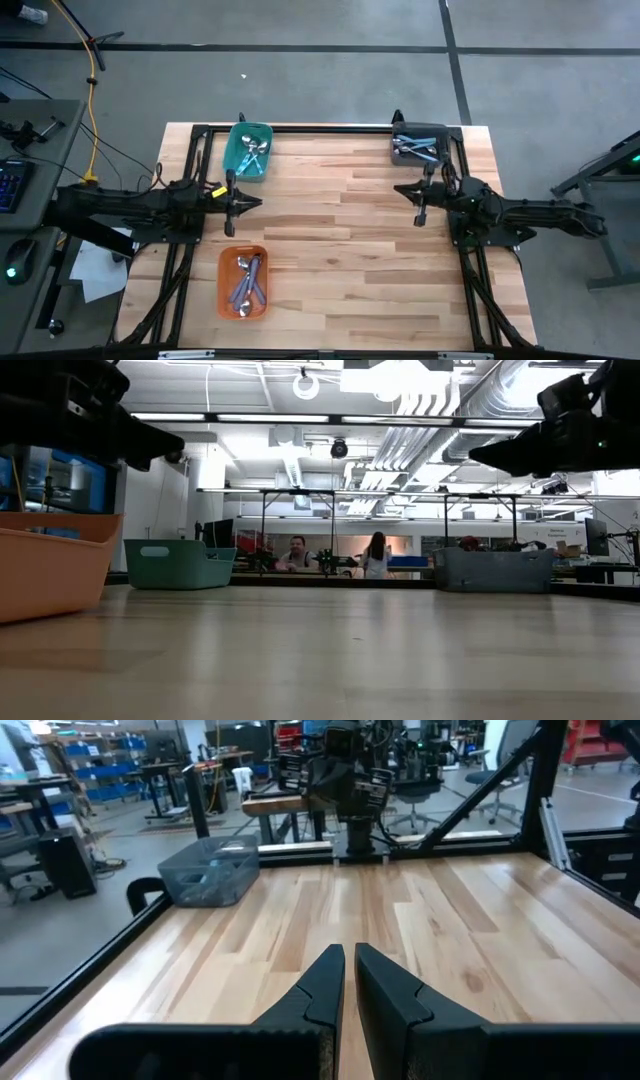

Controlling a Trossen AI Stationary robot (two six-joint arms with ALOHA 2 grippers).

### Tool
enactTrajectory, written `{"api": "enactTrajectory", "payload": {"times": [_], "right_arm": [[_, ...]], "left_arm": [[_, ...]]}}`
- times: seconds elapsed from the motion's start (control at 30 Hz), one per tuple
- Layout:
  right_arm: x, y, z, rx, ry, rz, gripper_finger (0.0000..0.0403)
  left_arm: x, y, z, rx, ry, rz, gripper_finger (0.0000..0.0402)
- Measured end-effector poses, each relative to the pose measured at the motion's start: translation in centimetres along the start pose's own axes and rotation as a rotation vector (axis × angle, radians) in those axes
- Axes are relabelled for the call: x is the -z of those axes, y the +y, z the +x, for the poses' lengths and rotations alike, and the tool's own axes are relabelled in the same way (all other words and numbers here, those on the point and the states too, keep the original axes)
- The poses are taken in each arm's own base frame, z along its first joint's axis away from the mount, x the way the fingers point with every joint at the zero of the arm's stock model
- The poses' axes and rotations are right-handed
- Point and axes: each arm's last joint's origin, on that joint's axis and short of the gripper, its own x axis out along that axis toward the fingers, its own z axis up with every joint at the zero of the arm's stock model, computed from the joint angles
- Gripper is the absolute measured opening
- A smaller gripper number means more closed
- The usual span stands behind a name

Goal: Sort silverware by color (type)
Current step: Return to Home Position

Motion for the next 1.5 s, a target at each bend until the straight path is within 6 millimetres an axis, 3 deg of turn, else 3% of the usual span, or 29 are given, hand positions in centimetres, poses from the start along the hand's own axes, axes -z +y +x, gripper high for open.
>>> {"api": "enactTrajectory", "payload": {"times": [0.5, 1.2, 1.5], "right_arm": [[-0.8, -0.5, -2.2, 0.117, -0.068, -0.032, 0.0000], [0.3, -0.5, -2.5, 0.192, 0.044, 0.041, 0.0000], [0.4, -0.7, -2.5, 0.248, 0.059, 0.032, 0.0000]], "left_arm": [[-0.2, 0.4, -3.1, -0.078, -0.081, -0.003, 0.0019], [-0.2, 0.7, -3.2, -0.185, -0.066, 0.044, 0.0019], [0.4, 0.8, -3.2, -0.233, -0.008, -0.011, 0.0019]]}}
